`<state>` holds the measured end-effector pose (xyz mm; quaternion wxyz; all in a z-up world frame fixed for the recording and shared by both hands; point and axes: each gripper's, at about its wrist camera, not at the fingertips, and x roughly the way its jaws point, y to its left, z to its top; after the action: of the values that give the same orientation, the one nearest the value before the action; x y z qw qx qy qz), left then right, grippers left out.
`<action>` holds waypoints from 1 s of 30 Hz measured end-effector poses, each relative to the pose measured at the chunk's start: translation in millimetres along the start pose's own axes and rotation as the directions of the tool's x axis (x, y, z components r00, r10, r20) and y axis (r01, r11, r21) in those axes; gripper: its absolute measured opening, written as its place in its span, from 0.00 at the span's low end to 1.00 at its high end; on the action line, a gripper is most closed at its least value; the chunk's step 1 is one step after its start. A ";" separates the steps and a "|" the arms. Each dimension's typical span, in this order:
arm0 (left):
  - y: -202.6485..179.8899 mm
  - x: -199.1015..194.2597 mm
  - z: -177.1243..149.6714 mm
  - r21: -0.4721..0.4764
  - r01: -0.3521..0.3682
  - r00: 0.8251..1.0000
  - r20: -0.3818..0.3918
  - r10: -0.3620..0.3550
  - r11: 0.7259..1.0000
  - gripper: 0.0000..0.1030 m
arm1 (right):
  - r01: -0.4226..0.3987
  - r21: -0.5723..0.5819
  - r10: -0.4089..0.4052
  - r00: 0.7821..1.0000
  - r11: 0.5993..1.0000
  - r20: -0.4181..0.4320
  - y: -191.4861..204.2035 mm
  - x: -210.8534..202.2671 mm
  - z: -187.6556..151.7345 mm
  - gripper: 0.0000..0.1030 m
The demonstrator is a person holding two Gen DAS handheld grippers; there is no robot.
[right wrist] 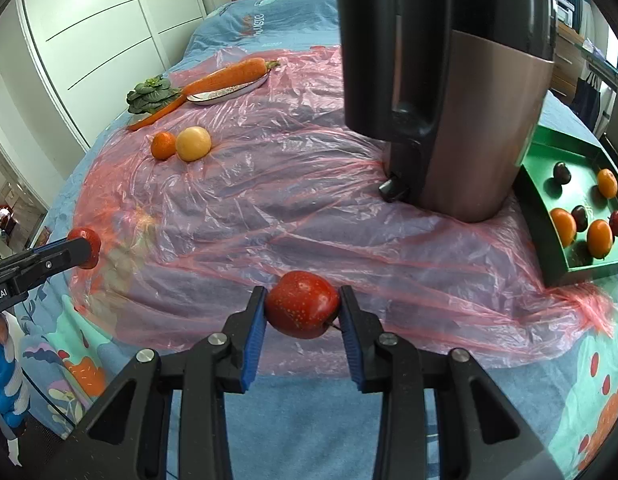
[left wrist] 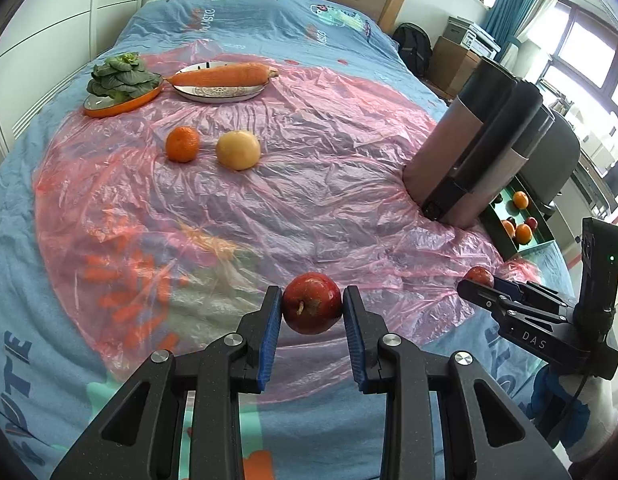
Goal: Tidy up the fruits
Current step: 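Carry the red apple and red tomato past the kettle toward the green tray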
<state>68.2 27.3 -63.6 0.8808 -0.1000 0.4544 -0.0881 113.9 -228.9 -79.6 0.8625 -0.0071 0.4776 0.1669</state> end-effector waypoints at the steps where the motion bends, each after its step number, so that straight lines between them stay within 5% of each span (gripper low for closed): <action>1: -5.6 1.0 -1.0 0.009 0.005 1.000 -0.003 -0.005 1.000 0.26 | 0.005 0.008 -0.005 1.000 1.000 0.002 -5.2 -2.0 -1.4 0.53; 13: -94.7 14.8 0.5 0.143 0.095 0.995 -0.052 -0.088 0.985 0.26 | 0.074 0.122 -0.081 0.995 0.990 0.051 -83.8 -39.5 -16.7 0.53; 30: -238.9 46.9 17.3 0.337 0.258 0.965 -0.142 -0.222 0.906 0.26 | 0.188 0.302 -0.243 0.957 0.935 0.157 -215.2 -100.1 -17.3 0.53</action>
<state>93.8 -212.9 -29.3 0.8428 0.0086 0.4591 -0.2808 114.2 -463.1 -37.9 0.9097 0.0803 0.4074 0.0006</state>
